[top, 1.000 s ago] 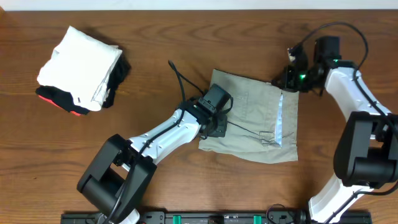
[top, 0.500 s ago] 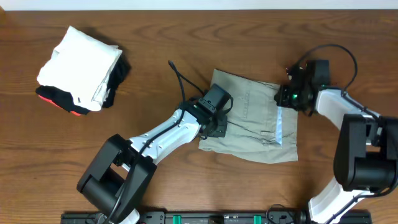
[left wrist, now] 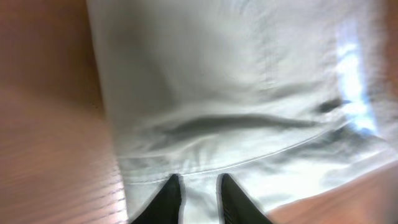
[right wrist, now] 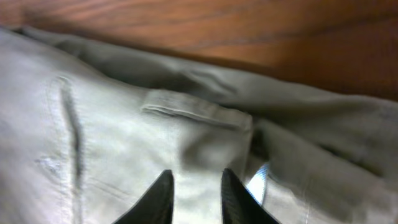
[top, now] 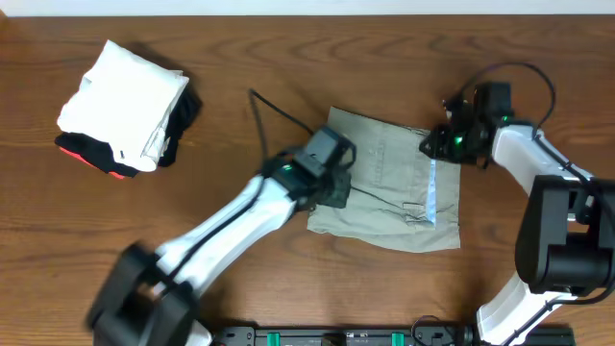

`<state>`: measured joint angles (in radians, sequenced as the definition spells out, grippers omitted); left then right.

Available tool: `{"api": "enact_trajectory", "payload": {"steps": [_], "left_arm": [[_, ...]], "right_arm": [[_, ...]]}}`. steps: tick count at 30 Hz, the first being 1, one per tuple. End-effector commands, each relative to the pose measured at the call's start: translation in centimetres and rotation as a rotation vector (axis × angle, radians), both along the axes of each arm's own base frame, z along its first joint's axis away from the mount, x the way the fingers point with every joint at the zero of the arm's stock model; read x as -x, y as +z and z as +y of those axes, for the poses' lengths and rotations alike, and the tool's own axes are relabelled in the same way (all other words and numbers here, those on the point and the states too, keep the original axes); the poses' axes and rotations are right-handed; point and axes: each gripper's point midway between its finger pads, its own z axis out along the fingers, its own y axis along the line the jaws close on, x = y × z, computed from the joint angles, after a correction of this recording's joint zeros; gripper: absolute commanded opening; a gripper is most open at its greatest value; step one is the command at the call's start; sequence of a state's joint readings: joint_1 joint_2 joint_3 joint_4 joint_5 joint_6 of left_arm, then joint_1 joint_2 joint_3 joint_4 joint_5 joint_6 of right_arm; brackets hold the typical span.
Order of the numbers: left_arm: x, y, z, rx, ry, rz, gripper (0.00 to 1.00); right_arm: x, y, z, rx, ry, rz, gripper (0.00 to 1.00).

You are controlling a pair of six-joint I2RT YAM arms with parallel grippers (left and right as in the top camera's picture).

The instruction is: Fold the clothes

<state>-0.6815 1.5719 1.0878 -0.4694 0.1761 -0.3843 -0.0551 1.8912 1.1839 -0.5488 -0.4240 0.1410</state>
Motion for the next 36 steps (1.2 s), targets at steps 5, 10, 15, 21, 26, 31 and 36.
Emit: {"api": "enact_trajectory", "payload": {"steps": [5, 10, 15, 21, 26, 31, 36], "left_arm": [[-3.3, 8.1, 5.4, 0.058, 0.14, -0.203, 0.64], [-4.4, 6.5, 7.9, 0.023, 0.208, -0.156, 0.75], [-4.1, 3.4, 6.8, 0.01, 0.128, -0.067, 0.74], [-4.0, -0.8, 6.0, -0.025, 0.071, 0.032, 0.39], [-3.6, -4.4, 5.9, -0.079, 0.048, 0.113, 0.19], [-2.4, -7.7, 5.2, -0.124, 0.017, 0.19, 0.19], [-0.8, -9.6, 4.1, -0.154, -0.004, 0.253, 0.19]], "right_arm": [[-1.3, 10.0, 0.3, 0.001, 0.037, -0.116, 0.32], [1.1, 11.7, 0.6, -0.006, 0.032, -0.078, 0.35], [5.5, 10.1, 1.3, 0.012, 0.051, 0.118, 0.29], [8.2, 8.3, -1.8, 0.218, 0.016, 0.242, 0.34], [8.5, 8.1, -4.0, 0.273, -0.085, 0.279, 0.36], [8.5, 8.1, -4.9, 0.267, -0.114, 0.287, 0.99], [8.5, 8.1, -5.0, 0.267, -0.114, 0.285, 0.99]]}}
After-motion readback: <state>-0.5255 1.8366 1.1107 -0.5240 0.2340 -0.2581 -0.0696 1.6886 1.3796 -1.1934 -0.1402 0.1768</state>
